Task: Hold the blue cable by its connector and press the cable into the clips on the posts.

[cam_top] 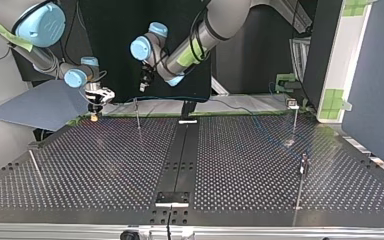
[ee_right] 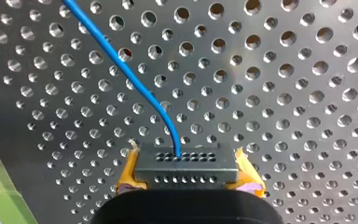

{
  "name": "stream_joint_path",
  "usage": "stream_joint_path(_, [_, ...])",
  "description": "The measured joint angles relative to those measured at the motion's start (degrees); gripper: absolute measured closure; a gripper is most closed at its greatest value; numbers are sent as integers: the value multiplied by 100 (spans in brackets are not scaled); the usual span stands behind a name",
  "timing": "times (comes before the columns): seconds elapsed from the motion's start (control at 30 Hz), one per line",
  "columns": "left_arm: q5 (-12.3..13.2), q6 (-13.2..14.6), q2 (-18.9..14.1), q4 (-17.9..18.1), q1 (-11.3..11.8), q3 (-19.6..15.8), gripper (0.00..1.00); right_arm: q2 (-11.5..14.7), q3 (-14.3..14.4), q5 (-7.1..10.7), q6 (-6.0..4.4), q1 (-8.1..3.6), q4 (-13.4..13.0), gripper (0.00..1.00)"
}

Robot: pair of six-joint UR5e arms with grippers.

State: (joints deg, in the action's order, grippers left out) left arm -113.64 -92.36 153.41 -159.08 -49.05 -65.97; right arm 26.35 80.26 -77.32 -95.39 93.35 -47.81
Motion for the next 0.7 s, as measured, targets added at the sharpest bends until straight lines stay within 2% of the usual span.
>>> stream_joint_path(0.33, [-2, -5, 0, 50, 22, -12, 0, -8, 2, -15, 50, 29, 83, 100])
stream_joint_path(0.7, [-1, -12, 0, 37, 33, -12, 0, -10, 3, -30, 220, 63, 317, 100])
